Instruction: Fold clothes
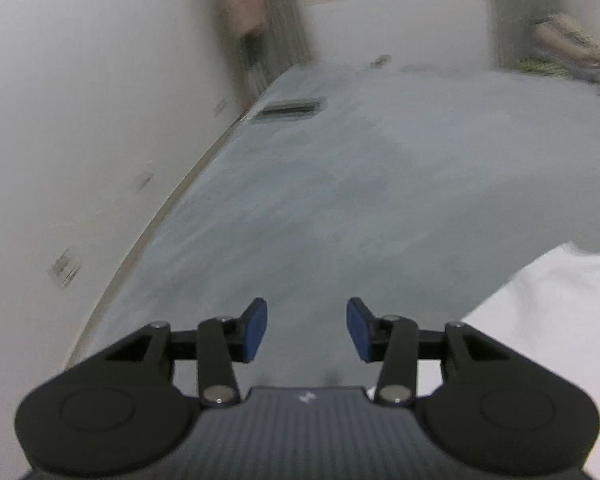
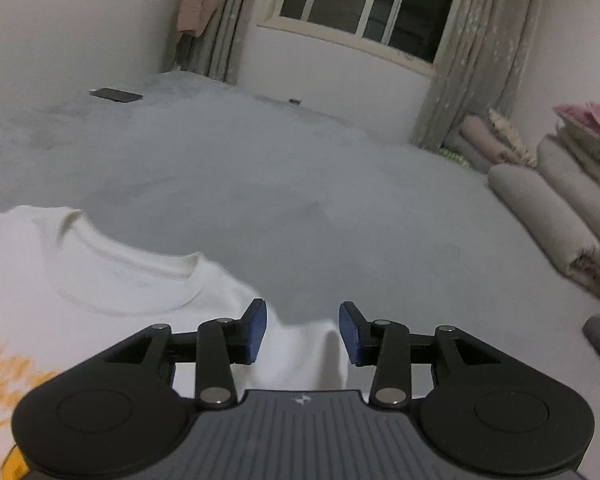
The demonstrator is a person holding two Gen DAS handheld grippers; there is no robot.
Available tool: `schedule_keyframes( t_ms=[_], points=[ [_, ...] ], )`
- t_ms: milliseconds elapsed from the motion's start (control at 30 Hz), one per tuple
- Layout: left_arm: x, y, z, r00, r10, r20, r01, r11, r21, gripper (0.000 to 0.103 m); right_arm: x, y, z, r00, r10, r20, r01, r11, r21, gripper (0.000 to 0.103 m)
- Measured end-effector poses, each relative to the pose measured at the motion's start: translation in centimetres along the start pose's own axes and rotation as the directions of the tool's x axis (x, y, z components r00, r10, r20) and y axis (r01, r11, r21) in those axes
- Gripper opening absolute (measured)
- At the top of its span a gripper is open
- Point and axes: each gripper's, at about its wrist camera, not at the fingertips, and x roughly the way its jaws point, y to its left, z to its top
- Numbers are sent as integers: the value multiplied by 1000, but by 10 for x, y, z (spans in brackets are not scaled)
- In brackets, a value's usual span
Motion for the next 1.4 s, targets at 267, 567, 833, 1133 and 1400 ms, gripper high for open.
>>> schedule_keyframes(
  t_ms=[267, 567, 833, 1133, 1400],
  points=[
    [1, 129, -75, 979, 33, -203, -73, 979, -191, 42, -55, 50, -10, 981, 194, 8, -194, 980, -41, 40],
    [10, 107, -111, 966, 104, -237, -138, 982, -131, 8, -102, 76, -28, 947, 320, 23, -319, 947, -33, 39],
    [-7, 127, -104, 974, 119, -192, -165, 955, -247, 6, -113, 7, -54, 967, 254, 11, -253, 957, 144, 39],
    [-26, 125, -100, 979, 145, -142, -183, 934, -306, 17, -120, -91, -104, 996, 80, -50, -60, 948, 314, 40],
    [-95, 84, -87, 999, 25, 28, -13, 933, -359, 43, -116, -107, -129, 990, -116, -79, 125, 985, 121, 51]
  ],
)
